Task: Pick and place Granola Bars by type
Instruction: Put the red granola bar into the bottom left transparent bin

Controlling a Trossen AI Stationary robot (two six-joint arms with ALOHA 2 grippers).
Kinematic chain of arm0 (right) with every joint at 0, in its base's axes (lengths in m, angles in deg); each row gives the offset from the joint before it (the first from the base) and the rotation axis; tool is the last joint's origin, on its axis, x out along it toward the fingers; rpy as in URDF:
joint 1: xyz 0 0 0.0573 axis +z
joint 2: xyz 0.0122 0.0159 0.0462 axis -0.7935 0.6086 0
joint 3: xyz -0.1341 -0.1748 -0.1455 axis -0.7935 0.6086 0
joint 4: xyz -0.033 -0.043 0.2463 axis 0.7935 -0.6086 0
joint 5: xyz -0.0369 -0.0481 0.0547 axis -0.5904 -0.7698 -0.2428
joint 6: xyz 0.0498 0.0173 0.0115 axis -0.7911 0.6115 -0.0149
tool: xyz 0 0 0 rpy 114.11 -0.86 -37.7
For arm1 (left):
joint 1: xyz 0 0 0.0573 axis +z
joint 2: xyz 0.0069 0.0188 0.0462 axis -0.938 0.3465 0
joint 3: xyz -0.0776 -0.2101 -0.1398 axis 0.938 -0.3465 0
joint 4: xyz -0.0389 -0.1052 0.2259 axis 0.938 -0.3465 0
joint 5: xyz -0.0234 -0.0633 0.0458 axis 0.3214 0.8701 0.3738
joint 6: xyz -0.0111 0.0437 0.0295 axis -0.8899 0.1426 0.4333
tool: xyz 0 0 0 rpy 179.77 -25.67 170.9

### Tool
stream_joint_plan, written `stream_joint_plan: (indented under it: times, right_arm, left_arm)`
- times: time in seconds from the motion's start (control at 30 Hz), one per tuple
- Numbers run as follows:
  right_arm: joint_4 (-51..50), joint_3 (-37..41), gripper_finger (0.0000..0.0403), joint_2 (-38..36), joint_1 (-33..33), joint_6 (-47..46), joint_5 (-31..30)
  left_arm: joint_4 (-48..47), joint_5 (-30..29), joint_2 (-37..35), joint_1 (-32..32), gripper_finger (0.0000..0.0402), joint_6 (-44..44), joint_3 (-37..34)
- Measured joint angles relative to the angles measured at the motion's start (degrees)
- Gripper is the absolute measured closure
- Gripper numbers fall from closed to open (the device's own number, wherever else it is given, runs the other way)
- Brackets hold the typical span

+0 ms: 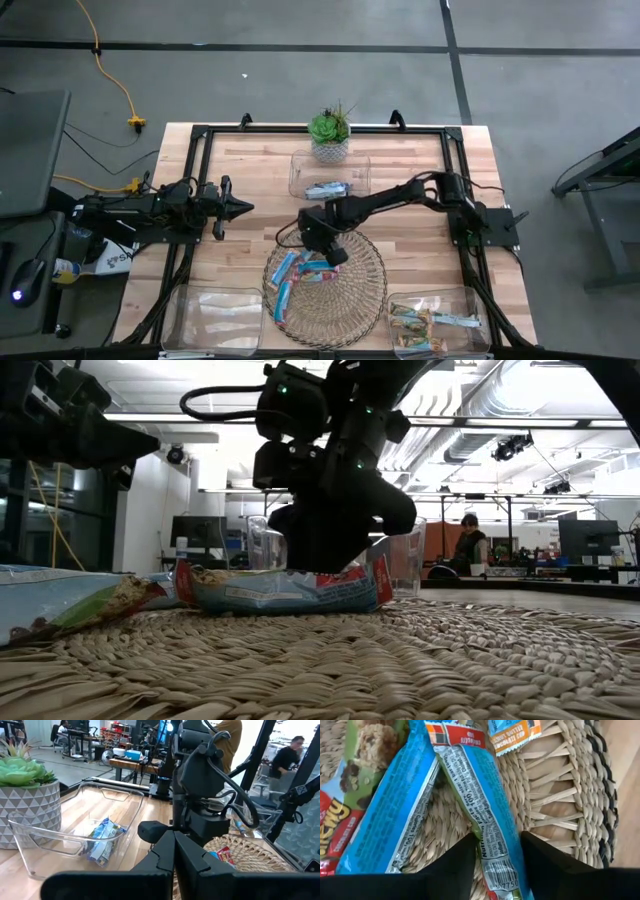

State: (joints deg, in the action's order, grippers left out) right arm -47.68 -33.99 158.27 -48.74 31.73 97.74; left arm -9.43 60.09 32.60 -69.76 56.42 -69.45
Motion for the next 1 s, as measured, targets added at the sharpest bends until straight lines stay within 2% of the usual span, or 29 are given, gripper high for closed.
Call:
stream_joint_plan:
  times: [0.4, 0.7, 1.0]
  right_arm:
    - [-0.6, 0.0, 0.0335, 0.0, 0.0, -7.7, 0.1]
    - [-4.8, -3.7, 0.034, 0.3, 0.0, -10.9, 0.3]
    - [-14.0, -15.2, 0.034, 0.4, -0.2, -13.4, 1.3]
  left_arm:
    - [0.0, 0.0, 0.0, 0.0, 0.0401, 0.0, 0.0]
    - [0.0, 0.0, 0.0, 0.0, 0.0401, 0.0, 0.0]
    - [0.0, 0.0, 0.0, 0.0, 0.0401, 0.0, 0.0]
